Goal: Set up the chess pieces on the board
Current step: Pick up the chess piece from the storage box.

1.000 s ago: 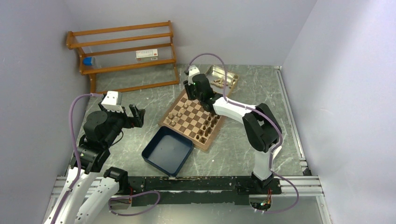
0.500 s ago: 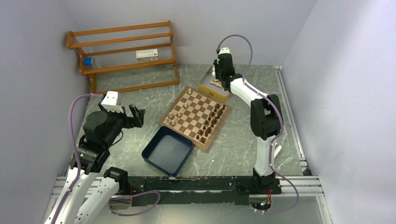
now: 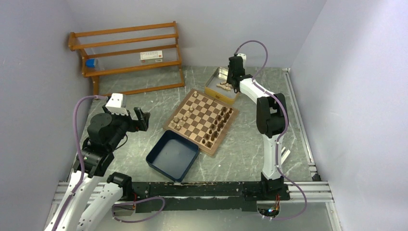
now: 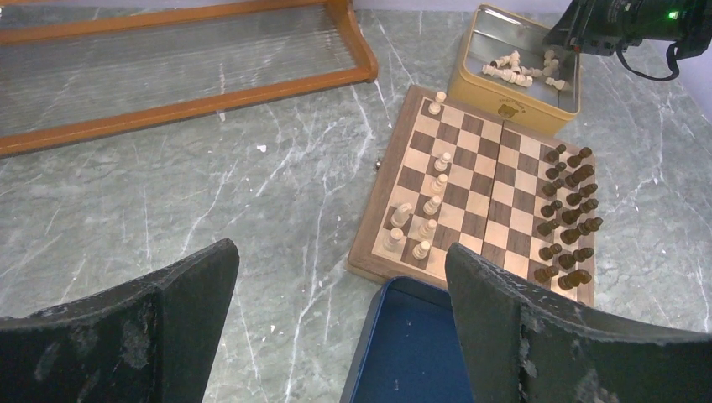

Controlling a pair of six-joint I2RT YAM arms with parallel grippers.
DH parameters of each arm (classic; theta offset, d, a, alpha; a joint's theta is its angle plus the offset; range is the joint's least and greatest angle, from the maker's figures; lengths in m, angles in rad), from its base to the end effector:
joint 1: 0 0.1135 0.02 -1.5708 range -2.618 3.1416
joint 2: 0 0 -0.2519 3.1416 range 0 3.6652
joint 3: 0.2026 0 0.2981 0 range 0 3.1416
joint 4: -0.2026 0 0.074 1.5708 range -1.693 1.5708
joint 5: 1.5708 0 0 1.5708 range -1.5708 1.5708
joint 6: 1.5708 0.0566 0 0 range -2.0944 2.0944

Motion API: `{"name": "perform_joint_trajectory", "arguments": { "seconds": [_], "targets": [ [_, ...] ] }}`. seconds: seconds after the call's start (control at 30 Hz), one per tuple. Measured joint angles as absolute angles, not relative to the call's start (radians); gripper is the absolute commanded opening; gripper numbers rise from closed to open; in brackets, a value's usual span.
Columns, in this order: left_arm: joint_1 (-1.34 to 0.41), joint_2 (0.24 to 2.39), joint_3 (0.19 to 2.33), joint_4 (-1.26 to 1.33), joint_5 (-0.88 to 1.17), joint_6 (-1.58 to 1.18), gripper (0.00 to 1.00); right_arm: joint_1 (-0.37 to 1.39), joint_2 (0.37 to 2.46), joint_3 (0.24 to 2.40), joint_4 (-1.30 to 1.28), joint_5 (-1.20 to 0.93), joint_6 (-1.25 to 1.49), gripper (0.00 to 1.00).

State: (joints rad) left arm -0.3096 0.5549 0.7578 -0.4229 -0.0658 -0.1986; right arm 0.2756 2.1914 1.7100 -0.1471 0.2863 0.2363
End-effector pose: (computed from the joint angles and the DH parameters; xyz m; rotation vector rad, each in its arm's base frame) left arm 0.1984 -0.0596 0.3353 0.0525 1.7999 -0.3051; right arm 0.5402 0.1362 0.1610 0.1164 2.1670 -0.0227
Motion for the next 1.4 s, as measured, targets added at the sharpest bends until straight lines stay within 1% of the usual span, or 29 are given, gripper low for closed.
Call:
{"name": "perform_joint_trajectory", "arguments": {
  "seconds": [0.2, 0.5, 0.63, 1.13, 1.4],
  "targets": [
    [-0.310, 0.556, 0.758, -0.423, -0.065, -0.199, 0.98, 0.278, 2.203, 1.723, -0.132, 0.300, 0.344, 0.29],
    [-0.310, 0.556, 0.758, -0.423, -0.065, -0.199, 0.97, 0.278, 2.346, 1.860, -0.120, 0.318, 0.333, 0.33],
    [-0.310, 0.556, 0.758, -0.423, -0.065, -0.199, 0.98, 0.277, 2.381, 1.888, -0.134, 0.336, 0.326, 0.33],
    [-0.310, 0.556, 0.758, -0.423, -0.065, -0.199, 0.97, 0.277, 2.434, 1.971, -0.171, 0.352, 0.330, 0.32],
    [-0.310, 0.556, 0.758, -0.423, -0.065, -0.199, 0.97, 0.277, 2.460, 1.985, -0.209, 0.352, 0.333, 0.30]
  ]
}}
